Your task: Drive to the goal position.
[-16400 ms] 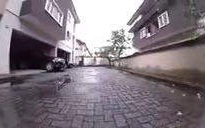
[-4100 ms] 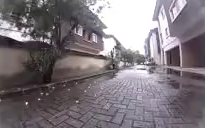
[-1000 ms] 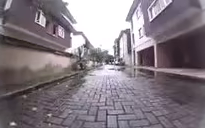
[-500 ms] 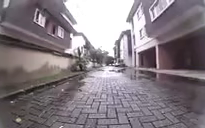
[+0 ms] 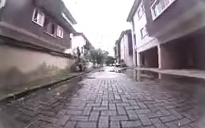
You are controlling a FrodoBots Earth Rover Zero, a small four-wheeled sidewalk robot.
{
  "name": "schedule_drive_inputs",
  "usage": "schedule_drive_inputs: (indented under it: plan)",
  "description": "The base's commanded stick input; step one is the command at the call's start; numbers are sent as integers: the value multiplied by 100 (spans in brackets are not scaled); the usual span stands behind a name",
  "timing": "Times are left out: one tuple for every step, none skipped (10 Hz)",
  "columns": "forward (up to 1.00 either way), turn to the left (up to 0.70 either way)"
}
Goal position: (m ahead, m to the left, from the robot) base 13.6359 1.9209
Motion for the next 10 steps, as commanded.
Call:
schedule_drive_inputs:
  plan:
    - [70, 0]
    - [70, 0]
    - [70, 0]
    - [70, 0]
    - [70, 0]
    - [70, 0]
    - [70, 0]
    - [70, 0]
    - [70, 0]
    - [70, 0]
